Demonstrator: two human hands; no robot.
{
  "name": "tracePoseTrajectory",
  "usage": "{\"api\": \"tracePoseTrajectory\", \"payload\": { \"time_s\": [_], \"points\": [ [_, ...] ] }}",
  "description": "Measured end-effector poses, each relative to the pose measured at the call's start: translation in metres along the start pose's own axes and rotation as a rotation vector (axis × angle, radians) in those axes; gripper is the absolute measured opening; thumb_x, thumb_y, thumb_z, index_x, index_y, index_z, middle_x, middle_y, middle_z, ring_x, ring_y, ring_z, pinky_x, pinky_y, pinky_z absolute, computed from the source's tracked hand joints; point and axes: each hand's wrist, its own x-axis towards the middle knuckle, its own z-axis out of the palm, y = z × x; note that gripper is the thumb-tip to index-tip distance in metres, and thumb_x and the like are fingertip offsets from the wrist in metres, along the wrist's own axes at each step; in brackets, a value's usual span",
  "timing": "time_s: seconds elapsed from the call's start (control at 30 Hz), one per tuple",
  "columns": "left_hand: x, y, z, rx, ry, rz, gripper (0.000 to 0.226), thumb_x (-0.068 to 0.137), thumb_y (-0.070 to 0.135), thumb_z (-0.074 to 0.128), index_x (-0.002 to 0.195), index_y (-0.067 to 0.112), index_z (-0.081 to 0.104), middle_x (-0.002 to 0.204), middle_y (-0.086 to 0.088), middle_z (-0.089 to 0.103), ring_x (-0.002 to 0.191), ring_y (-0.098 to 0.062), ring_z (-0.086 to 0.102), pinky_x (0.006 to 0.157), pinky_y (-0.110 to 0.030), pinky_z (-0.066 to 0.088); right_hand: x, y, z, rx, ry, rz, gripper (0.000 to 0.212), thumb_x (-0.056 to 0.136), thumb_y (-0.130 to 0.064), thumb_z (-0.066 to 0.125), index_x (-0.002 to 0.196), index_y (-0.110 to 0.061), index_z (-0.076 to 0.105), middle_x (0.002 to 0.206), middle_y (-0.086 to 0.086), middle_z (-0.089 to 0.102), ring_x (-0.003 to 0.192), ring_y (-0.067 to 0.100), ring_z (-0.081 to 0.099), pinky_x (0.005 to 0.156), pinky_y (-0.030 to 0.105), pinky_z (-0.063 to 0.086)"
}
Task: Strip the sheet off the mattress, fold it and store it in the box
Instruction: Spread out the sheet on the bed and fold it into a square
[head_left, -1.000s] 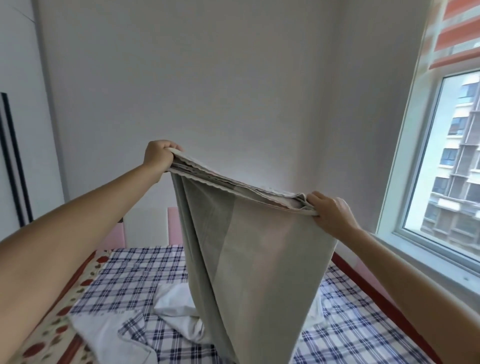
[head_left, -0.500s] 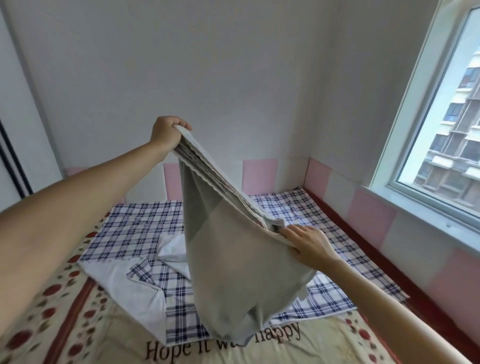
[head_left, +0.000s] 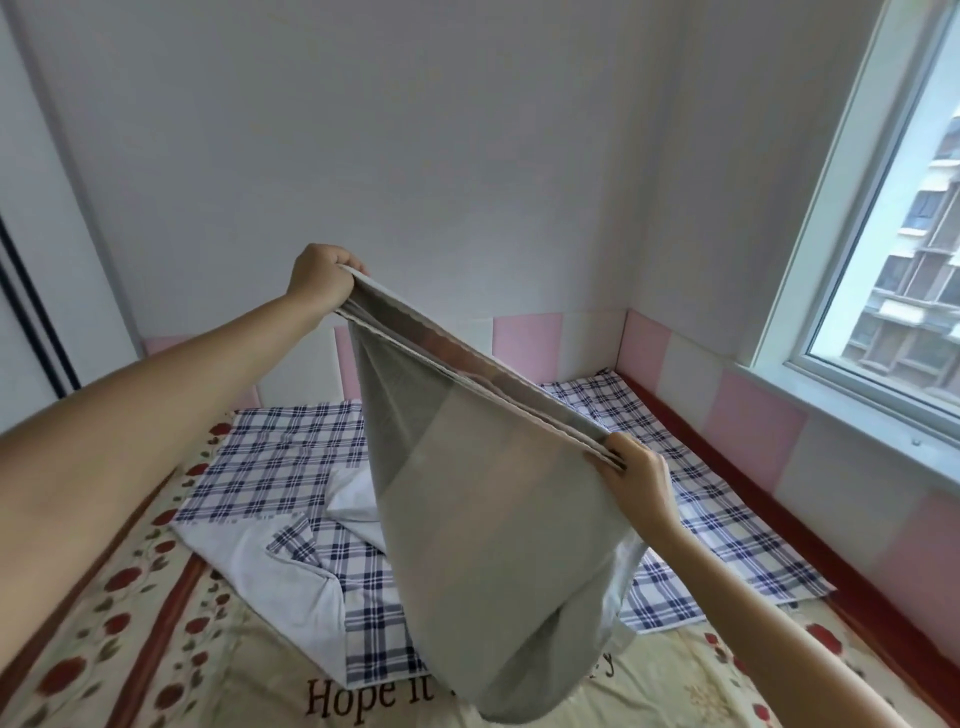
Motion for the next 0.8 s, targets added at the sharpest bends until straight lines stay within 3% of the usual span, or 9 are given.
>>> {"api": "tracePoseTrajectory", "payload": {
  "time_s": [0.13,0.33,0.4,0.5,0.53,0.6,0.63,0.73,0.8],
  "points": [
    [-0.002,-0.017,-0.006,0.051,-0.029,-0.063,0.041,0.077,-0.013,0.034,0.092,-0.001,0.07,0.091,-0.013,0.062,0.08,-0.024,0.053,0.035,-0.01,0.037,0.009,-0.001,-0.009,0.073,-0.065,-0.02,0.023,0.083,-0.012,0.072,0.075,-0.022,0.052,0.066,-0.016,0.052,0.065,-0.004,0.048,0.06,0.006,0.035],
    [-0.011,-0.021,0.0,0.064,-0.043,-0.093,0.042,0.079,-0.012,0.033,0.093,0.005,0.069,0.088,-0.012,0.058,0.079,-0.025,0.052,0.03,-0.012,0.034,0.011,0.004,-0.018,-0.034,-0.46,-0.024,0.023,0.084,-0.003,0.065,0.089,-0.019,0.05,0.081,-0.008,0.056,0.076,0.017,0.052,0.063,0.017,0.039],
    [-0.011,-0.02,0.001,0.056,-0.055,-0.072,0.042,0.078,-0.013,0.033,0.092,0.003,0.069,0.086,-0.013,0.059,0.079,-0.024,0.053,0.034,-0.014,0.037,0.004,0.009,-0.01,-0.02,-0.451,0.036,0.028,0.085,-0.001,0.061,0.102,-0.015,0.044,0.094,0.0,0.057,0.083,0.021,0.054,0.067,0.028,0.044],
    [-0.015,-0.019,0.006,0.04,-0.073,-0.072,0.041,0.079,-0.012,0.034,0.09,0.006,0.068,0.088,-0.01,0.06,0.076,-0.023,0.054,0.033,-0.011,0.036,-0.003,0.016,0.003,-0.005,-0.416,0.196,0.026,0.091,-0.003,0.055,0.111,-0.013,0.043,0.094,-0.001,0.052,0.082,0.019,0.052,0.066,0.027,0.045],
    [-0.018,-0.019,0.009,0.028,-0.079,-0.081,0.04,0.079,-0.012,0.034,0.09,0.005,0.069,0.088,-0.01,0.06,0.074,-0.023,0.054,0.032,-0.01,0.035,-0.004,0.019,0.008,-0.077,-0.427,0.22,0.014,0.092,-0.002,0.051,0.099,-0.014,0.049,0.092,-0.001,0.05,0.082,0.02,0.051,0.068,0.03,0.044],
    [-0.025,-0.021,0.014,0.019,-0.076,-0.082,0.04,0.079,-0.011,0.035,0.093,0.003,0.07,0.088,-0.012,0.06,0.074,-0.022,0.054,0.031,-0.009,0.034,-0.011,0.026,0.02,-0.175,-0.391,0.239,0.031,0.087,0.005,0.043,0.067,-0.019,0.041,0.083,0.001,0.045,0.078,0.023,0.047,0.067,0.035,0.039],
    [-0.028,-0.022,0.017,0.011,-0.079,-0.085,0.041,0.079,-0.011,0.034,0.094,0.002,0.07,0.088,-0.012,0.06,0.078,-0.023,0.054,0.031,-0.009,0.034,-0.016,0.028,0.025,-0.167,-0.33,0.261,0.036,0.083,0.009,0.04,0.063,-0.021,0.035,0.08,0.002,0.043,0.074,0.022,0.045,0.064,0.035,0.037],
    [-0.039,-0.031,0.02,0.018,-0.092,-0.083,0.045,0.077,-0.012,0.032,0.097,0.002,0.07,0.089,-0.012,0.059,0.081,-0.022,0.053,0.034,-0.013,0.037,-0.025,0.026,0.031,-0.03,-0.176,0.391,0.031,0.084,0.011,0.034,0.079,-0.014,0.051,0.081,0.008,0.054,0.072,0.022,0.048,0.062,0.037,0.041],
    [-0.048,-0.041,0.016,0.084,-0.139,-0.028,0.046,0.076,-0.014,0.032,0.098,0.003,0.069,0.088,-0.015,0.06,0.079,-0.024,0.051,0.043,-0.019,0.037,-0.022,0.02,0.029,0.022,-0.17,0.511,0.032,0.085,0.008,0.033,0.098,-0.007,0.058,0.088,0.006,0.06,0.081,0.024,0.054,0.072,0.041,0.047]
  ]
}}
